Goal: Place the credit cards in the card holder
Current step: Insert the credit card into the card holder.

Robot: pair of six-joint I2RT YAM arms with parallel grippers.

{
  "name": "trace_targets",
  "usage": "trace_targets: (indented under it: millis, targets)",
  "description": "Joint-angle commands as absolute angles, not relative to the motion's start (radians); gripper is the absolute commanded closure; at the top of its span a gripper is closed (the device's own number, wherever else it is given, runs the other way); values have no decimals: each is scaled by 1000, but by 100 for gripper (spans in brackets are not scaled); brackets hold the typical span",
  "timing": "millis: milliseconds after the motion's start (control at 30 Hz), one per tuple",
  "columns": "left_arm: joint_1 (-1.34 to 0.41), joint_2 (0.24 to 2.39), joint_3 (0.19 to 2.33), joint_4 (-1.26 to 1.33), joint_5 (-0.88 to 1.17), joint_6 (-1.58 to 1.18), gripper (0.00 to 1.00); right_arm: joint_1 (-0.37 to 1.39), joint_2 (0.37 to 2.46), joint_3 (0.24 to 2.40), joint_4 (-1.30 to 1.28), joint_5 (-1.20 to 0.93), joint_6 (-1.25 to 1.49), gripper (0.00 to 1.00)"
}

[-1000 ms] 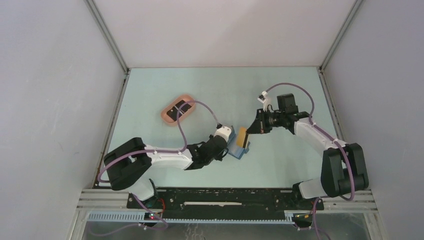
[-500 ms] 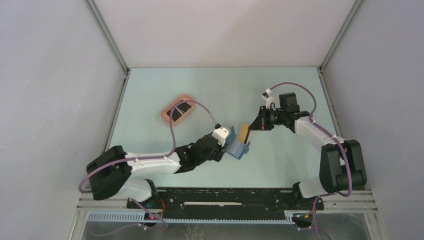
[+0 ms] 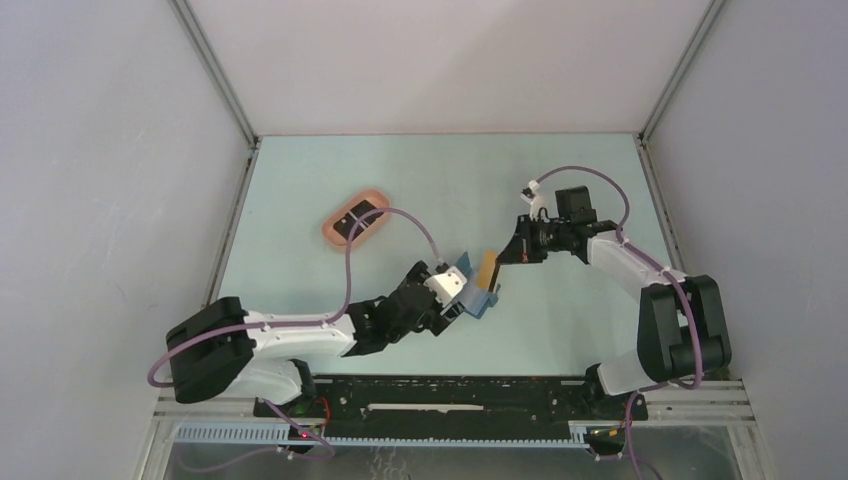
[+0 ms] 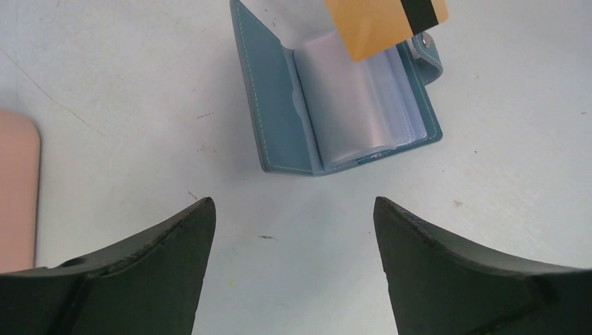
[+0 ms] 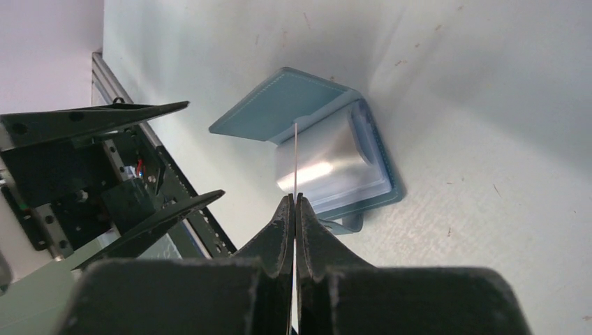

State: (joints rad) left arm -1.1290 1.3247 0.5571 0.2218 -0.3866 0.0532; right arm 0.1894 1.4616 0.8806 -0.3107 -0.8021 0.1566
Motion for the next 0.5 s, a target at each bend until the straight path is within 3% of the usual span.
trace_targets:
  millis: [0, 167, 467]
  targets:
    - [-1104, 1269, 525, 346, -341, -63, 12, 194, 1496, 912, -316, -715, 187, 100]
    - [-1093, 1327, 565, 351, -360, -167, 13, 197, 1484, 900, -303, -624, 217, 100]
    - [-1043, 1479, 659, 292, -408, -270, 41, 190, 1490, 896, -307, -570, 239, 100]
